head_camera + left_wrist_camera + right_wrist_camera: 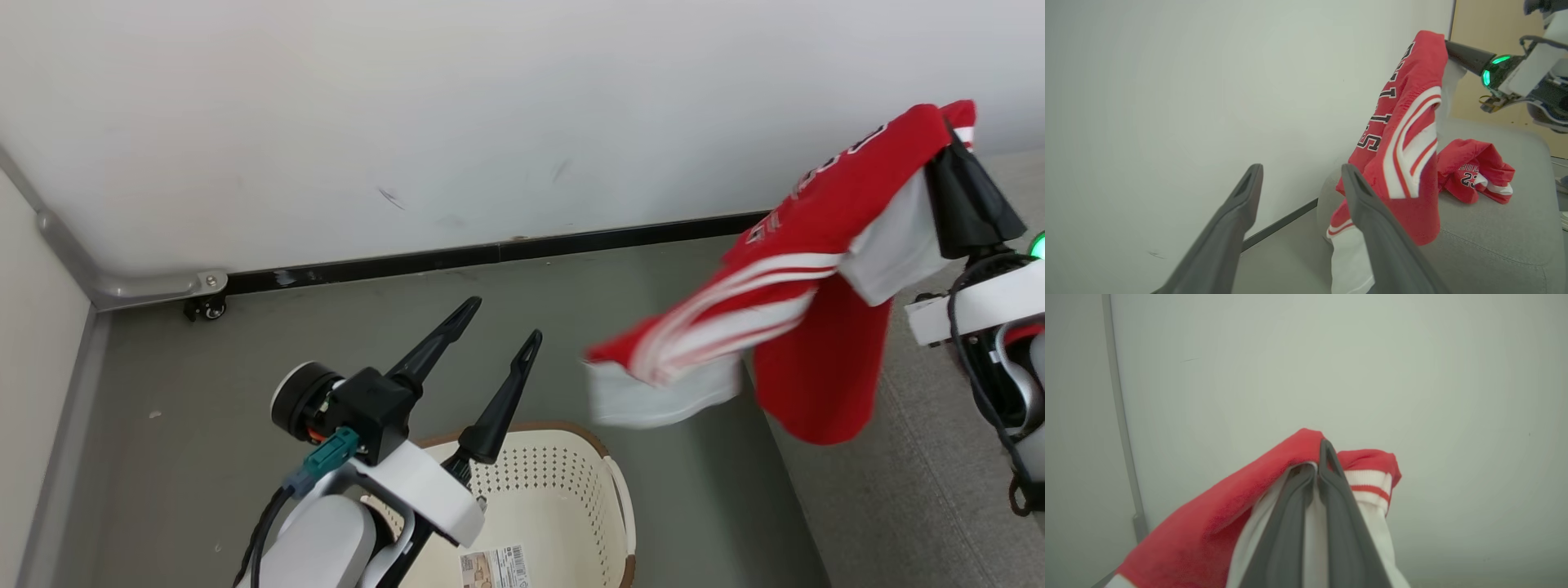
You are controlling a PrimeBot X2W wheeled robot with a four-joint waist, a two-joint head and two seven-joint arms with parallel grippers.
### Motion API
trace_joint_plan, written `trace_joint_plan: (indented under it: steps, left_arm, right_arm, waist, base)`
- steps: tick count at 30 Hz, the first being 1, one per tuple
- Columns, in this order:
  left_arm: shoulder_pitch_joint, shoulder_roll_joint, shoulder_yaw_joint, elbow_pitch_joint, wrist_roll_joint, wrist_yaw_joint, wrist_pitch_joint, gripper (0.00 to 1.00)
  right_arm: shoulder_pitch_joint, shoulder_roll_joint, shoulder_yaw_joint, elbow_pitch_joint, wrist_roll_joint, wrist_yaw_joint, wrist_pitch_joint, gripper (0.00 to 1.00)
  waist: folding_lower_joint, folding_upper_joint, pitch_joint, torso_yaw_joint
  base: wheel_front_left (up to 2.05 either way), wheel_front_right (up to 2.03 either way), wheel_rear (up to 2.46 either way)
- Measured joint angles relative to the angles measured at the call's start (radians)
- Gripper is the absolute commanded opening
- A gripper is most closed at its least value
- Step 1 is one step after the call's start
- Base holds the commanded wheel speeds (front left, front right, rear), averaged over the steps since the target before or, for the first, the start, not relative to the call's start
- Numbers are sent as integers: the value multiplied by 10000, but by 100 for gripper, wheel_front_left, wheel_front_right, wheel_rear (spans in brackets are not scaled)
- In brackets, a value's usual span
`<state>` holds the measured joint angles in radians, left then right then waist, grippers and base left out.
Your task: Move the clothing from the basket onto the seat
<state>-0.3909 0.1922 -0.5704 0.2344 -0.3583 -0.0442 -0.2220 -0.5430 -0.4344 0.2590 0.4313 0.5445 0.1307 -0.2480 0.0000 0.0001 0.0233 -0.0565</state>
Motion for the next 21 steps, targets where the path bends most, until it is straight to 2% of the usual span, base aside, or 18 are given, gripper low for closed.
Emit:
trace_joint_plan:
  steps: [10, 21]
  left_arm:
    - [357, 111, 52, -33, -13, -17, -167, 100]
    - [422, -79, -508, -290, -15, -454, -207, 100]
  right_arm:
    - [512, -81, -420, -86, -330, 0, -12, 0]
    - [1249, -92, -748, -447, -545, 0, -12, 0]
  waist:
    - [0, 0, -158, -137]
    - [0, 0, -290, -497]
  base:
    - [0, 0, 0]
    - [0, 0, 0]
